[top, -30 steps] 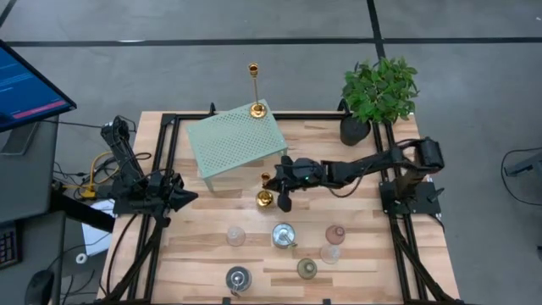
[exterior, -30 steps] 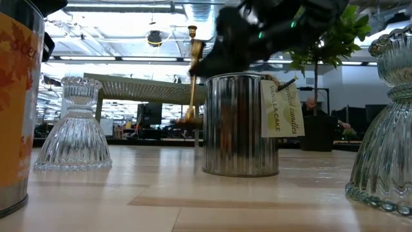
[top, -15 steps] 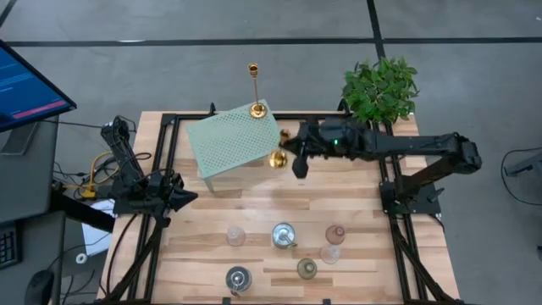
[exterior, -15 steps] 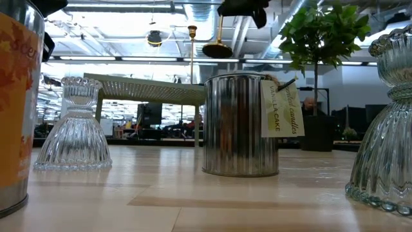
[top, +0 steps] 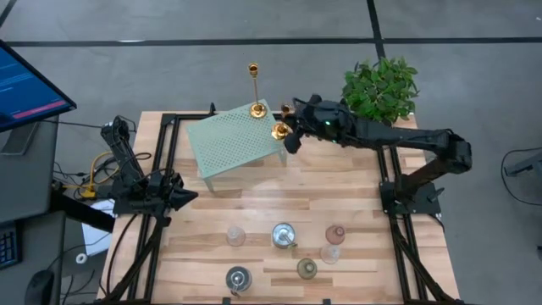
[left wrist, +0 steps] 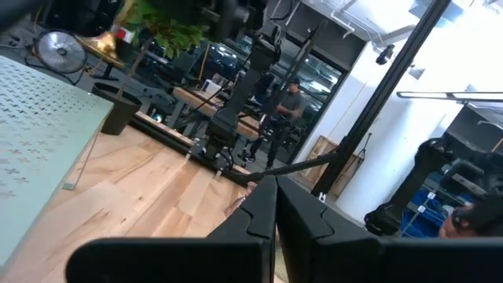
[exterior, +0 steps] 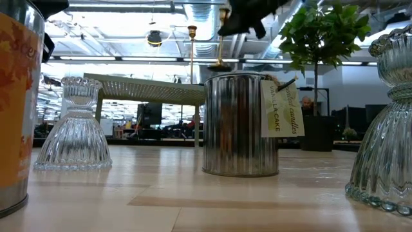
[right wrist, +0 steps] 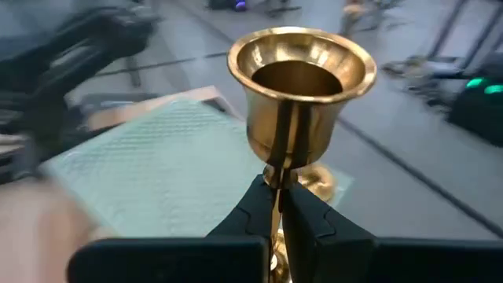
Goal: Pick & Place candle stick holders
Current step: Align the gold candle holder with the other gold candle holder on the shelf
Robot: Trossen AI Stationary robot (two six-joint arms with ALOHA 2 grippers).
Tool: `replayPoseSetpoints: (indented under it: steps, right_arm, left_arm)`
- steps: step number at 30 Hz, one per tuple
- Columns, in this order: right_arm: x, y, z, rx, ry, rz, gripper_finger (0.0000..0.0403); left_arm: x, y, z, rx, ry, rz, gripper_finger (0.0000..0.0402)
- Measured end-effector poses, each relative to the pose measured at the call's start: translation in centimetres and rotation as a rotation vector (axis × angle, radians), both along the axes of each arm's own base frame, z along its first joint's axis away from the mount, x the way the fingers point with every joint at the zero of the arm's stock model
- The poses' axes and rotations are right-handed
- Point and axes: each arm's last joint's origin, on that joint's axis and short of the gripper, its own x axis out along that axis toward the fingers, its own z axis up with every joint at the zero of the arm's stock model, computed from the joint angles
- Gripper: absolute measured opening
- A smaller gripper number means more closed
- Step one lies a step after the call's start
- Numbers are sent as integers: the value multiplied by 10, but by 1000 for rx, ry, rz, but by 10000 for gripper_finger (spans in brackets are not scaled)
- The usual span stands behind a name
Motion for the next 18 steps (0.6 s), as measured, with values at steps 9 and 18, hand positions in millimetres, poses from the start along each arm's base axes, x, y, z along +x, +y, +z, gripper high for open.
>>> replayPoseSetpoints:
  steps: [9,18]
  right_arm:
    - [39,-24,-16,-11,46,-35,0]
    - [55,-41,-21,-19,91,-33,0]
  left_arm:
    - [0,0,0,-4,7,14,8]
    - [0,0,0,-4,7,14,8]
